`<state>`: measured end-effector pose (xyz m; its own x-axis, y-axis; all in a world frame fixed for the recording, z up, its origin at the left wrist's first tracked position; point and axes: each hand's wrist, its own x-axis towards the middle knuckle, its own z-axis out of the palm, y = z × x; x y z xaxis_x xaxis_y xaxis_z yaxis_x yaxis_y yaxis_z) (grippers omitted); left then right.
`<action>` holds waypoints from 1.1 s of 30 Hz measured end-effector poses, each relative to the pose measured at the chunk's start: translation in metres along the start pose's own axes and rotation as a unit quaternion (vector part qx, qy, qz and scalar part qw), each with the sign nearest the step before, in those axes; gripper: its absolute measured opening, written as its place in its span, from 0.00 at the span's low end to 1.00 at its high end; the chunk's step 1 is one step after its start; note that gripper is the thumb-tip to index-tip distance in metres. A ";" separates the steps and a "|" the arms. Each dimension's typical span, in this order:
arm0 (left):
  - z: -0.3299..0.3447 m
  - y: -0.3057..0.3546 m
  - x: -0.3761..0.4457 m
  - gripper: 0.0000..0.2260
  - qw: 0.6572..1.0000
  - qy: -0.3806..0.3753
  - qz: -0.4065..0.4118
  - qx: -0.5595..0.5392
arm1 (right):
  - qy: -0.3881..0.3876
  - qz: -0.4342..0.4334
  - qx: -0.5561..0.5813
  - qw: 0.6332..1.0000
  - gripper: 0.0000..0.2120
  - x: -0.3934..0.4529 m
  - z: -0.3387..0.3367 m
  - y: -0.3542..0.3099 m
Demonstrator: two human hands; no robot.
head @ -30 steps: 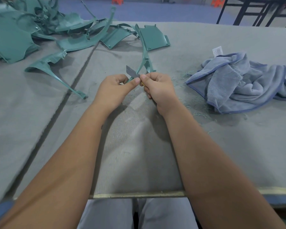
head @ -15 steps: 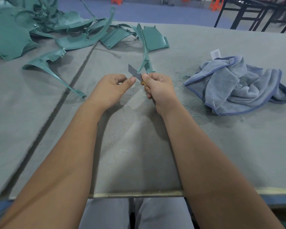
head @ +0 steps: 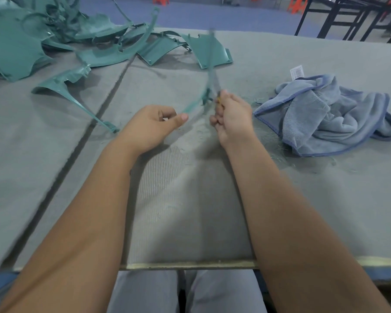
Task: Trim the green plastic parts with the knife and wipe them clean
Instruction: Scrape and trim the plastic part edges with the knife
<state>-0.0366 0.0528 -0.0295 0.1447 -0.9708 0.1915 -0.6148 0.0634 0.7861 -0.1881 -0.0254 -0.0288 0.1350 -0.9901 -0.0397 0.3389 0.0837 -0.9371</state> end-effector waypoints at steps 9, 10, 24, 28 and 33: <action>-0.007 -0.001 -0.008 0.14 1.000 0.020 -0.004 -0.007 | -0.031 0.009 0.044 0.999 0.14 0.001 -0.007 -0.002; -0.008 -0.001 -0.007 0.14 1.000 0.016 -0.007 -0.002 | -0.035 0.010 0.042 0.998 0.14 0.001 -0.008 -0.004; 0.010 0.016 0.000 0.10 0.999 -0.007 -0.038 -0.016 | -0.038 -0.050 -0.028 0.998 0.09 -0.003 -0.007 -0.008; 0.010 0.018 -0.001 0.08 0.999 -0.016 -0.036 0.012 | -0.040 -0.057 -0.028 0.997 0.06 -0.003 -0.007 -0.007; 0.015 0.017 -0.006 0.17 0.995 -0.001 0.021 0.101 | -0.052 -0.041 -0.009 0.998 0.09 -0.003 -0.012 -0.010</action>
<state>-0.0594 0.0558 -0.0260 0.1136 -0.9688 0.2202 -0.7641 0.0565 0.6426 -0.2030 -0.0242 -0.0238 0.2036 -0.9764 0.0716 0.3356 0.0009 -0.9420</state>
